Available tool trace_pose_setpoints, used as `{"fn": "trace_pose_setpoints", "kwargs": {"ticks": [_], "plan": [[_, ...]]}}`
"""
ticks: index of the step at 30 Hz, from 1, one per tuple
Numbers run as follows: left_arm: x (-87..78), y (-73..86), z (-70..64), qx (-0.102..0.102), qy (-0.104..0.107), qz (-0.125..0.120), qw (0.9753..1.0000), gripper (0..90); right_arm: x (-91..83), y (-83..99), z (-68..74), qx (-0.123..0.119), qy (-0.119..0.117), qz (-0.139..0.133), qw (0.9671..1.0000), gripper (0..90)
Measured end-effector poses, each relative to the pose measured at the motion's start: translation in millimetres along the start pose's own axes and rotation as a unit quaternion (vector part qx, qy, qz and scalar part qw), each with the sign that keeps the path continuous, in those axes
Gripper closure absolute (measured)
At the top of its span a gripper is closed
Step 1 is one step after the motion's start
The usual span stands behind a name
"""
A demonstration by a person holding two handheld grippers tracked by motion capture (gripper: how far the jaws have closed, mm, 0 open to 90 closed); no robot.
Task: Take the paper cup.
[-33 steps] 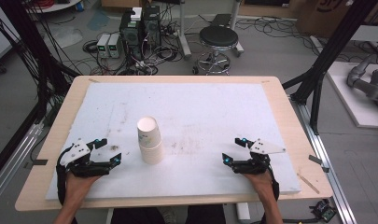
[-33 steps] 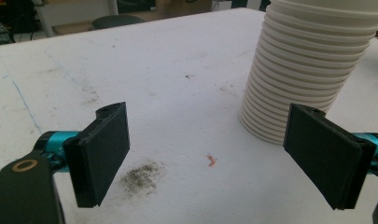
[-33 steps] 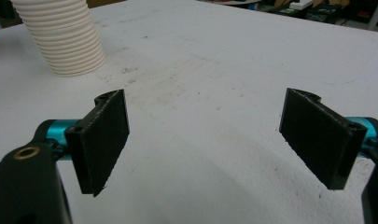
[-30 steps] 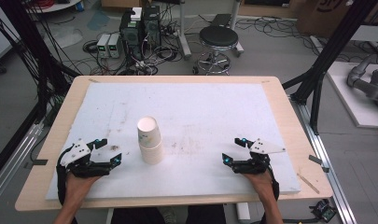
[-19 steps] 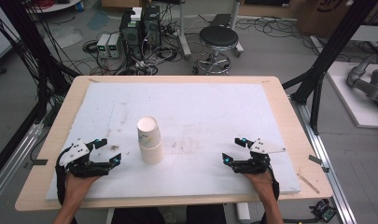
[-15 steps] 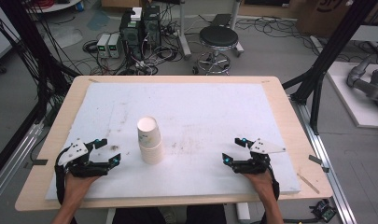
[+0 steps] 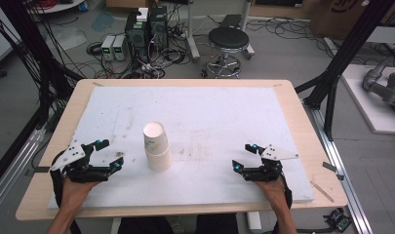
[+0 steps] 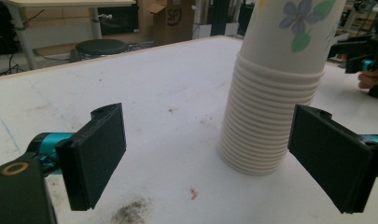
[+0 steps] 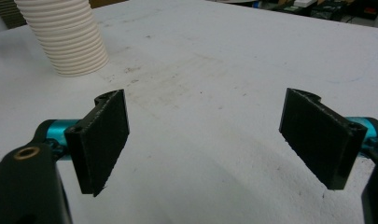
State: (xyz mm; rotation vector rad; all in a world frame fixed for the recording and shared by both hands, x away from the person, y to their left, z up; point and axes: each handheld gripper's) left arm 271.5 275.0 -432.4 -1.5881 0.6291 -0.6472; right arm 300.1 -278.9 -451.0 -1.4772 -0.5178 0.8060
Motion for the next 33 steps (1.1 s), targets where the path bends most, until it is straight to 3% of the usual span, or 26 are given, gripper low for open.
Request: {"fn": "trace_pose_setpoints", "kwargs": {"ticks": [12, 20, 21, 24, 26, 27, 28, 29, 33], "plan": [[11.4, -70.6, 2.0, 0.028, 0.062, -0.007, 0.9977, 11.4, -0.1, 0.0, -0.4, 0.002, -0.002, 0.000, 1.0000, 16.0], [27.7, -95.2, 0.6, 0.034, 0.106, 0.014, 0.9937, 11.4, 0.0, 0.0, -0.4, 0.002, -0.003, 0.000, 1.0000, 16.0], [34.2, -99.9, 0.9, 0.035, 0.125, 0.022, 0.9913, 11.4, 0.2, 0.0, -0.4, 0.002, -0.004, 0.000, 1.0000, 16.0], [40.8, -104.0, 1.2, 0.038, 0.138, 0.030, 0.9893, 11.4, 0.4, -0.2, -0.6, 0.004, -0.003, 0.002, 1.0000, 16.0], [50.2, -109.1, 2.0, 0.038, 0.159, 0.043, 0.9855, 11.4, 0.8, -0.2, -1.1, 0.005, -0.004, 0.002, 1.0000, 16.0], [50.2, -109.1, 2.0, 0.038, 0.159, 0.043, 0.9855, 11.4, 0.6, -0.1, -1.1, 0.005, -0.004, 0.002, 1.0000, 16.0], [55.7, -111.6, 2.0, 0.039, 0.173, 0.054, 0.9827, 11.4, 0.5, -0.2, -0.9, 0.005, -0.004, 0.002, 1.0000, 16.0], [55.7, -111.6, 2.0, 0.039, 0.173, 0.054, 0.9827, 11.4, 0.5, -0.2, -0.9, 0.005, -0.004, 0.002, 1.0000, 16.0], [67.5, -116.3, 1.3, 0.046, 0.191, 0.076, 0.9777, 11.4, 0.4, -0.1, -0.9, 0.003, -0.003, 0.000, 1.0000, 16.0]]}}
Point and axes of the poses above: each handheld gripper's, and its own axes: x roughly forward along the jaws, y roughly out of its underside, z roughly to its left, and after that the axes turned 13 degrees about -z, right-handed
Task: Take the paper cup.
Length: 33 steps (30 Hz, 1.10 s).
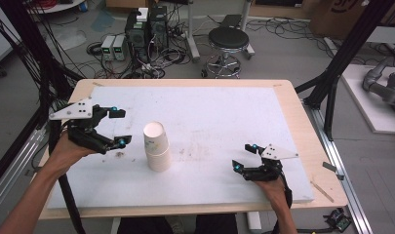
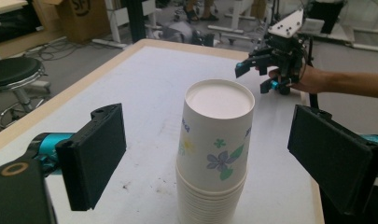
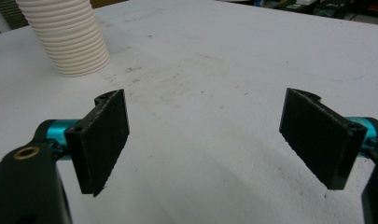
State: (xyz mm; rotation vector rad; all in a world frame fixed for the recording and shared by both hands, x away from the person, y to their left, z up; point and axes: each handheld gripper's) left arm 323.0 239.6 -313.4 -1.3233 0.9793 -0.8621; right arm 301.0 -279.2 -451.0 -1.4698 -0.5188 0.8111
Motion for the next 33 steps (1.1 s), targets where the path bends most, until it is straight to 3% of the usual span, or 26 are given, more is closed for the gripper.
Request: {"fn": "trace_pose_setpoints", "kwargs": {"ticks": [8, 12, 15, 19, 28, 33], "plan": [[18.8, -7.8, 3.4, 0.002, 0.034, 0.041, 0.9986, 11.6, 0.0, 0.0, -0.1, -0.001, 0.000, 0.000, 1.0000, 16.0], [34.0, -11.9, 6.0, 0.015, 0.058, 0.083, 0.9947, 11.7, -0.2, 0.0, 0.2, 0.000, 0.000, 0.001, 1.0000, 16.0], [42.5, -14.7, 7.1, 0.022, 0.065, 0.107, 0.9919, 11.9, -0.2, 0.0, -0.3, 0.000, -0.001, 0.001, 1.0000, 16.0], [52.3, -19.4, 6.9, 0.025, 0.072, 0.112, 0.9909, 12.0, -0.2, 0.0, 0.0, 0.002, -0.002, 0.002, 1.0000, 16.0], [69.9, -20.9, 4.9, 0.039, 0.082, 0.141, 0.9858, 14.2, -0.1, 0.0, 0.1, -0.001, -0.004, 0.000, 1.0000, 16.0], [76.4, -19.0, 5.3, 0.035, 0.076, 0.155, 0.9843, 15.3, -0.3, 0.1, 0.0, -0.002, -0.004, 0.000, 1.0000, 16.0]]}}
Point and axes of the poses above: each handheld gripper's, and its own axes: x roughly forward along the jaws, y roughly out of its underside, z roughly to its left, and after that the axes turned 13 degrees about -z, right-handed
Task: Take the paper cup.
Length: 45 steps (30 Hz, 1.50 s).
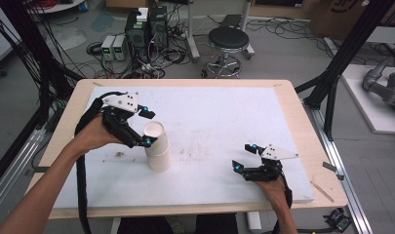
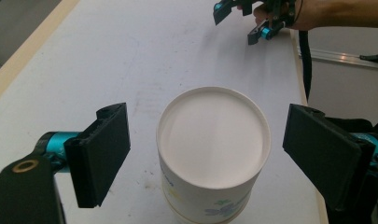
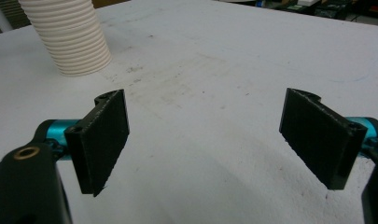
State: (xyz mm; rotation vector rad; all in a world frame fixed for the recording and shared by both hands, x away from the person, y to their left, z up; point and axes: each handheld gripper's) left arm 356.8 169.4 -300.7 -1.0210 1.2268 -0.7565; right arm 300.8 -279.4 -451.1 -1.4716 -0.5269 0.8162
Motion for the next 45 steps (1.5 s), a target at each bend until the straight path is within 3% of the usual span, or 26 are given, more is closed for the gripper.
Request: {"fn": "trace_pose_setpoints", "kwargs": {"ticks": [12, 15, 34, 45], "plan": [[4.0, 1.7, 1.2, -0.011, 0.009, 0.015, 0.9998, 24.7, 0.2, 0.0, -0.1, 0.000, -0.001, 0.000, 1.0000, 16.0], [4.5, 1.4, 1.6, -0.010, 0.012, 0.017, 0.9997, 33.2, 0.2, 0.0, 0.1, 0.000, 0.000, 0.001, 1.0000, 16.0], [2.1, -0.9, 0.6, -0.021, 0.010, 0.008, 0.9997, 34.4, 0.3, 0.0, 0.0, 0.001, 0.000, 0.001, 1.0000, 16.0], [-7.1, -20.5, 0.5, -0.022, 0.006, -0.014, 0.9997, 35.1, 0.5, 0.1, 0.0, 0.001, 0.001, 0.002, 1.0000, 16.0]]}}
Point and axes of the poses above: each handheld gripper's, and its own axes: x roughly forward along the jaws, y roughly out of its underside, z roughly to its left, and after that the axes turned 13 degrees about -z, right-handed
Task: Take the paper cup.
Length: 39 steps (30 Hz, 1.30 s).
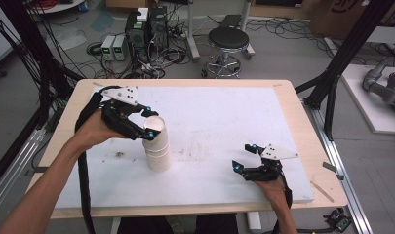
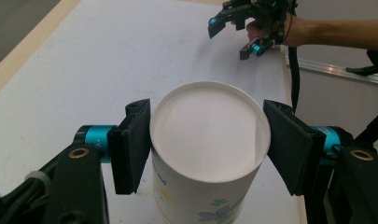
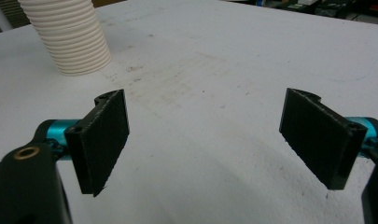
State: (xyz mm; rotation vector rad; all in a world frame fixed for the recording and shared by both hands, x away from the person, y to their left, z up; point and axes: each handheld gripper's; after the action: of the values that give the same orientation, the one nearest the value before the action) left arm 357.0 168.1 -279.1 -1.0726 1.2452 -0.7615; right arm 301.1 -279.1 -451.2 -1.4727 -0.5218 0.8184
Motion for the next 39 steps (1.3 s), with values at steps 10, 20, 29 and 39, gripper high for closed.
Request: {"fn": "trace_pose_setpoints", "kwargs": {"ticks": [10, 20, 29, 39], "plan": [[-25.8, -26.5, -3.7, 0.002, -0.023, -0.056, 0.9982, 36.7, -0.1, -0.1, 0.2, 0.002, 0.000, -0.001, 1.0000, 16.0], [-42.8, -45.0, -9.0, 0.017, -0.035, -0.076, 0.9963, 36.7, 0.0, -0.2, 0.0, 0.003, 0.000, 0.000, 1.0000, 15.9], [-46.4, -48.9, -21.4, 0.025, -0.028, -0.101, 0.9941, 36.7, 0.0, -0.1, 0.0, 0.003, 0.000, 0.000, 1.0000, 16.0], [-44.0, -39.7, -43.6, 0.015, -0.029, -0.144, 0.9891, 36.7, 0.1, -0.1, 0.0, 0.001, 0.000, 0.000, 1.0000, 16.0]]}}
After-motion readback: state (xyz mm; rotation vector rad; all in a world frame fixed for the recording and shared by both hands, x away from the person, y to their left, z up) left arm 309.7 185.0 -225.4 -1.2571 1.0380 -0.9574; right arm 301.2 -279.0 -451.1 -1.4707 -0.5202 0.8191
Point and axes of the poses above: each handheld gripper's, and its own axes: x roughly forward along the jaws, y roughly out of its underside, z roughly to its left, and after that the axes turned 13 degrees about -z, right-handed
